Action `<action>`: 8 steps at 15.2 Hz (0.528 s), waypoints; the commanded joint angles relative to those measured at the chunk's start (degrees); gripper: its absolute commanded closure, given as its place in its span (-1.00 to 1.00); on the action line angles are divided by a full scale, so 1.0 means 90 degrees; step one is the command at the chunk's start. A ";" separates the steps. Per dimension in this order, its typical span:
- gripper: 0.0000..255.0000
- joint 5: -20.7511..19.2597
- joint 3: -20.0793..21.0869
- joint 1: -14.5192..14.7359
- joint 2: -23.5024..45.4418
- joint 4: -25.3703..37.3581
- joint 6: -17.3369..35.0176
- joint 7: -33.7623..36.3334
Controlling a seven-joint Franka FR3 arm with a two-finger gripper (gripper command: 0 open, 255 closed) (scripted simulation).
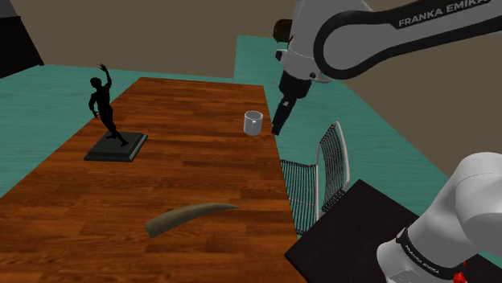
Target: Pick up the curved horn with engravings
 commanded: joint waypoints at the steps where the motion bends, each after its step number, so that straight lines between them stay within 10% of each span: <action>1: -1.00 -0.0058 0.0090 0.0084 0.0458 0.0093 0.0398 -0.0152; 8: -1.00 -0.0429 0.0426 0.0348 0.1889 0.0466 0.1520 -0.0517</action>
